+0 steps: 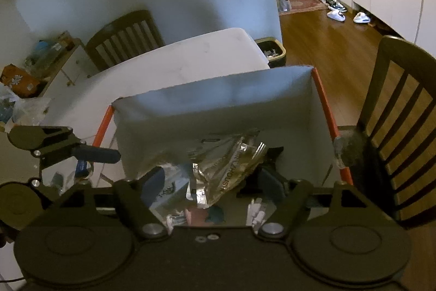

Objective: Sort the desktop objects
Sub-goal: 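Open the left gripper to drop the swab bag while the right gripper releases the foil pouch, then move both grippers back from the shoebox to the black bag and blue packet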

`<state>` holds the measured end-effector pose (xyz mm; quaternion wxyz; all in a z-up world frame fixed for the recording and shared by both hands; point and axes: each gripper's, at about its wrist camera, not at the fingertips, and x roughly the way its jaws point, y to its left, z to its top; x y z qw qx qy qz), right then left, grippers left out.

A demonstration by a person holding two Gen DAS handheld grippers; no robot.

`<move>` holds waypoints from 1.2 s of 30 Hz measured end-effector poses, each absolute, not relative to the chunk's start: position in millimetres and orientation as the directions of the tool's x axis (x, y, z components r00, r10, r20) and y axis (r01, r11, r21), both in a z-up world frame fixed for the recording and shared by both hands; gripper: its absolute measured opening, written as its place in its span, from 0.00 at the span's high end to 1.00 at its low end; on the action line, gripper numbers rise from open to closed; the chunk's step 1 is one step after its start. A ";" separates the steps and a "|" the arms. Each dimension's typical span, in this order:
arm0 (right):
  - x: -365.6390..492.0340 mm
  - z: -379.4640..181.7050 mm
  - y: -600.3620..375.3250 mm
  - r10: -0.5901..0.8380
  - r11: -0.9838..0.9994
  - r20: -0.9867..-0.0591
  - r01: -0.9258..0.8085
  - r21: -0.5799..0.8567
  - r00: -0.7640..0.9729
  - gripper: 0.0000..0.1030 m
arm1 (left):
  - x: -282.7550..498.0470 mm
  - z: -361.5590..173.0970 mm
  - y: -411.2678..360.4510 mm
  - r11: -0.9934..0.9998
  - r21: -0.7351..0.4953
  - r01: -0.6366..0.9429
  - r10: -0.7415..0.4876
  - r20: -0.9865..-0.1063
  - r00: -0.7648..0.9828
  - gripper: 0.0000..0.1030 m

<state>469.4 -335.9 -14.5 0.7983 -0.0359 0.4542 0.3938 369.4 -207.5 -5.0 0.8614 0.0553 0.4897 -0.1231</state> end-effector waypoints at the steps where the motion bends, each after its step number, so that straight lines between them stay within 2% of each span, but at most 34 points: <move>1: 467.9 -13.2 -335.5 0.598 0.684 -0.752 -0.667 0.295 0.279 0.22 | 367.8 -4.8 -207.3 0.964 -0.029 0.263 -0.160 -0.857 0.491 0.17; 12: 444.5 5.3 -338.5 0.618 0.647 -0.724 -0.722 0.245 0.308 0.18 | 348.4 2.1 -201.1 0.979 -0.071 0.191 -0.164 -0.832 0.530 0.09; 36: 383.3 37.9 -301.5 0.648 0.605 -0.677 -0.776 0.178 0.350 0.17 | 269.1 25.7 -161.3 0.990 -0.122 0.075 -0.142 -0.770 0.622 0.08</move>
